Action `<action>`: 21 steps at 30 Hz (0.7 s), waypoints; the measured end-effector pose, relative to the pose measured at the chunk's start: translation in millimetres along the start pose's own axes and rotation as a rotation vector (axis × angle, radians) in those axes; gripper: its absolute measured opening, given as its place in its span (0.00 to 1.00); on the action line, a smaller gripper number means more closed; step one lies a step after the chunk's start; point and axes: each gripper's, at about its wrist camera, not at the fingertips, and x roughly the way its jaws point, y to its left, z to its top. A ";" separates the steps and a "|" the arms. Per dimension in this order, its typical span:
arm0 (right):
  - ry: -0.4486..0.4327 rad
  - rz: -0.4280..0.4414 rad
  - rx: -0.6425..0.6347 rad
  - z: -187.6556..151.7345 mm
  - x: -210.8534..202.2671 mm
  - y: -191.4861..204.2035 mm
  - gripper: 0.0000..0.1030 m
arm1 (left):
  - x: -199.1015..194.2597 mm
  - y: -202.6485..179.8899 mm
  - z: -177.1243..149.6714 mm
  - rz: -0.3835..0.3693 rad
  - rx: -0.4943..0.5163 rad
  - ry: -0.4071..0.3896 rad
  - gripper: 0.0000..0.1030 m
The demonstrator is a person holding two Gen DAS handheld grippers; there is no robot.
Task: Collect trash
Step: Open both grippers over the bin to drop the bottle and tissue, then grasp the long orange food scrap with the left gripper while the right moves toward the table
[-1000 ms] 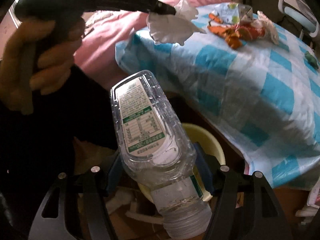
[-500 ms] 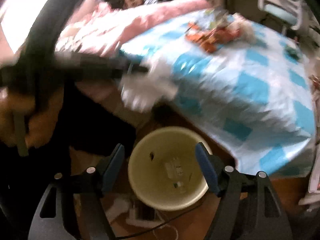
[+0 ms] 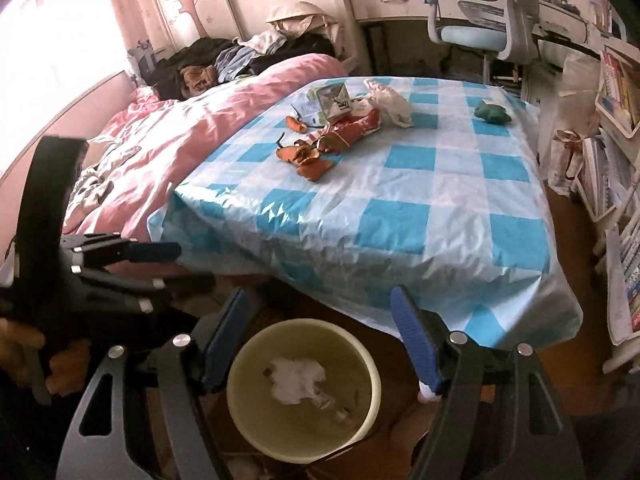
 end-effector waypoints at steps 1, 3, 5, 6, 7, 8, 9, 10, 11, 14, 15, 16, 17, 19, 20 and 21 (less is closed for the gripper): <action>0.000 -0.001 -0.002 -0.3 0.4 -0.1 0.69 | -2.3 4.6 2.2 0.000 -0.024 -0.015 0.64; -0.001 -0.002 -0.010 -0.4 0.5 0.9 0.69 | -7.1 14.5 7.4 0.013 -0.073 -0.060 0.66; -0.002 -0.002 -0.016 0.1 0.9 1.0 0.69 | -10.3 21.7 13.3 0.028 -0.109 -0.095 0.68; -0.001 -0.003 -0.018 0.7 1.9 2.0 0.69 | -10.5 24.8 16.9 0.031 -0.122 -0.107 0.68; -0.002 -0.006 -0.023 1.6 2.9 2.8 0.69 | -10.3 27.0 19.6 0.033 -0.132 -0.116 0.68; -0.004 -0.008 -0.027 2.4 3.8 3.6 0.69 | -9.6 29.1 24.0 0.035 -0.145 -0.124 0.68; -0.005 -0.010 -0.031 3.4 4.6 4.3 0.69 | -7.8 31.0 28.8 0.033 -0.156 -0.126 0.68; -0.008 -0.011 -0.034 5.2 5.2 4.8 0.69 | -5.8 32.1 32.2 0.029 -0.163 -0.124 0.68; -0.012 -0.014 -0.034 6.9 5.7 4.9 0.69 | -1.8 34.4 39.0 0.018 -0.177 -0.117 0.68; -0.018 -0.021 -0.036 14.5 7.7 4.3 0.69 | 6.3 37.1 51.5 -0.003 -0.207 -0.112 0.68; -0.017 -0.024 -0.039 16.8 9.8 4.0 0.69 | 9.7 37.4 56.3 -0.008 -0.214 -0.110 0.69; -0.014 -0.028 -0.040 19.5 12.6 3.6 0.69 | 13.2 37.0 61.1 -0.010 -0.219 -0.108 0.69; -0.011 -0.029 -0.039 21.2 14.6 3.4 0.69 | 18.1 36.5 67.0 -0.009 -0.225 -0.105 0.69; 0.001 -0.031 -0.043 23.8 20.5 3.4 0.69 | 27.7 36.7 77.1 -0.012 -0.241 -0.096 0.68; 0.008 -0.031 -0.046 24.9 24.4 3.8 0.69 | 33.7 37.2 83.1 -0.017 -0.254 -0.087 0.68; 0.013 -0.032 -0.049 25.1 26.4 4.1 0.69 | 39.1 37.2 88.0 -0.020 -0.266 -0.081 0.68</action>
